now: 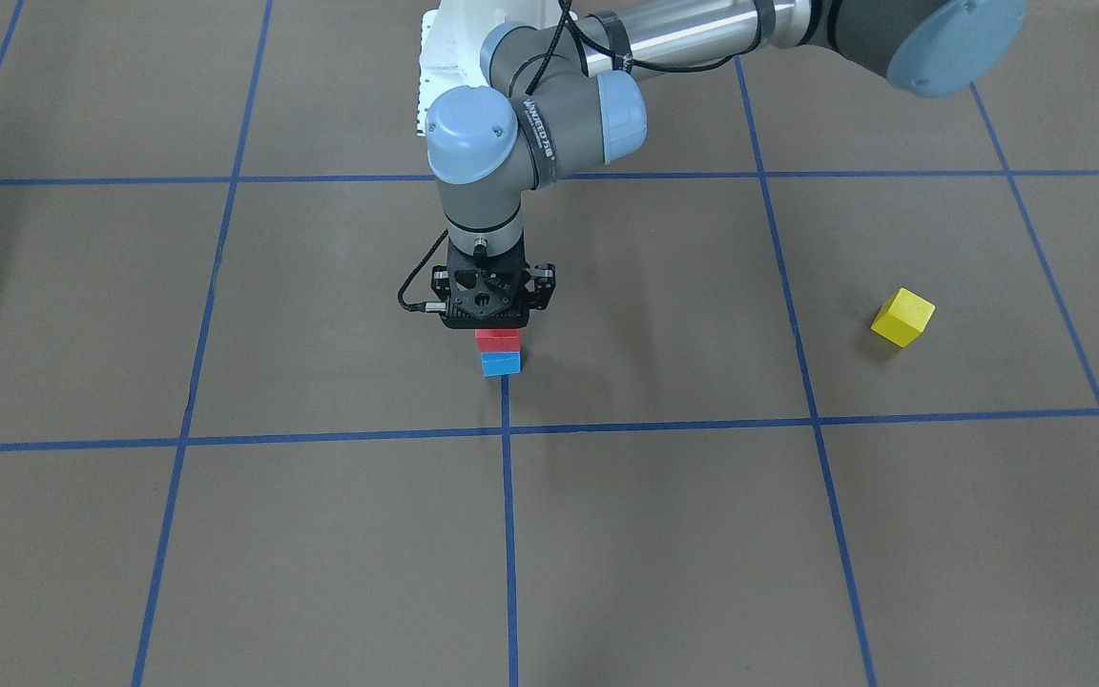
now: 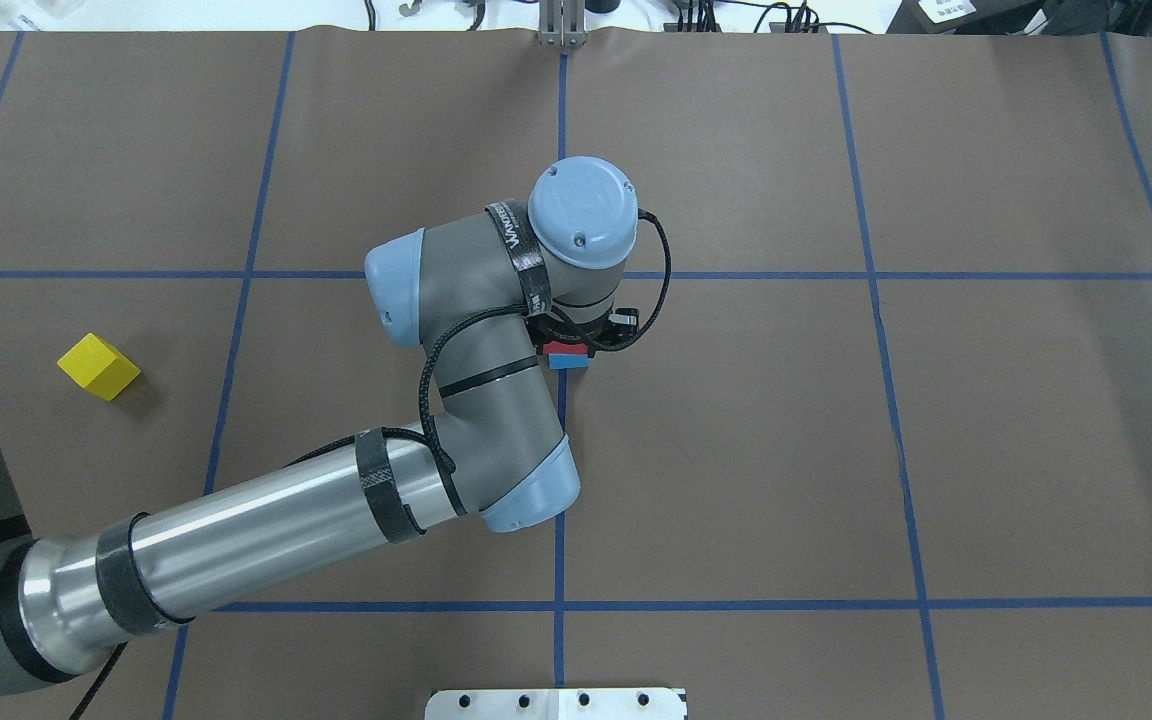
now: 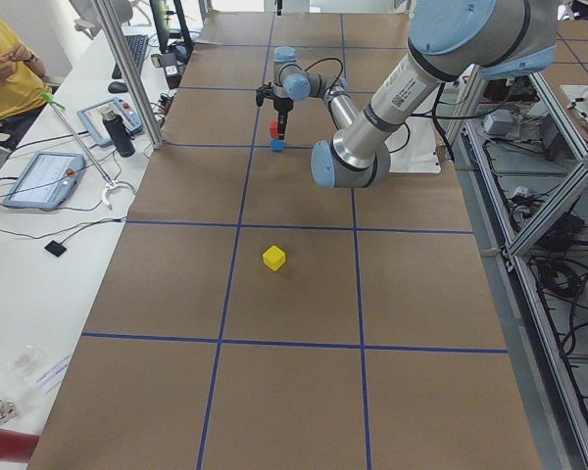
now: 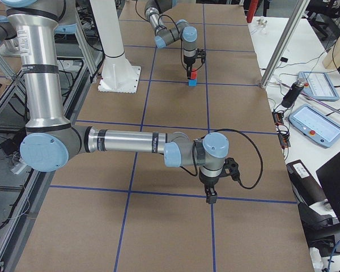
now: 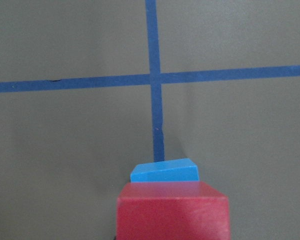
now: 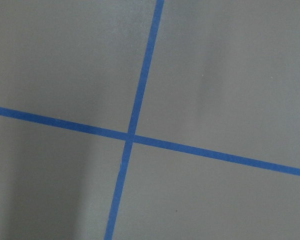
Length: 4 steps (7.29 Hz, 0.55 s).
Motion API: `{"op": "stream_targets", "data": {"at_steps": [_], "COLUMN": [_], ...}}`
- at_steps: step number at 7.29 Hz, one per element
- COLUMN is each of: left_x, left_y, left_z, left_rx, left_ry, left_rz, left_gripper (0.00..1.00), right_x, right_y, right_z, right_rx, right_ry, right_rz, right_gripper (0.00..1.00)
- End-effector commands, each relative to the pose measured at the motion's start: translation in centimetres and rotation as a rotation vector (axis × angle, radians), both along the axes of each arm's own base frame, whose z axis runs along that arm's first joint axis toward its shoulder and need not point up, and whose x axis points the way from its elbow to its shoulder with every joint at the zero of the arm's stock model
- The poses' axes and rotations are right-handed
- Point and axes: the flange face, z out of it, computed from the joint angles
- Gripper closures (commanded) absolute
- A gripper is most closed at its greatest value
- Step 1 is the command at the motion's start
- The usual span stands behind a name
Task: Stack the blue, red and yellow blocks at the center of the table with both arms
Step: 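Lower the red cube onto the blue cube and open the left gripper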
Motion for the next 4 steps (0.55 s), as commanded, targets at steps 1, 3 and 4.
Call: {"op": "stream_targets", "data": {"at_steps": [1,3,4], "left_x": [0.0,0.0,-0.38], "left_y": [-0.01,-0.01,-0.05], "left_z": [0.0,-0.04,-0.66], "left_rx": [-0.002,-0.004,0.007], "left_ry": [0.0,0.003,0.024], "left_rz": [-0.002,-0.006,-0.007], "left_gripper": [0.29,0.09,0.0], "right_x": [-0.01,-0.02,-0.02], "right_y": [-0.01,0.0,0.0], "right_z": [-0.06,0.01,0.01], "right_rx": [0.001,0.0,0.0], "right_ry": [0.001,-0.001,-0.001], "right_rz": [0.0,0.0,0.0], "right_gripper": [0.0,0.0,0.0]}}
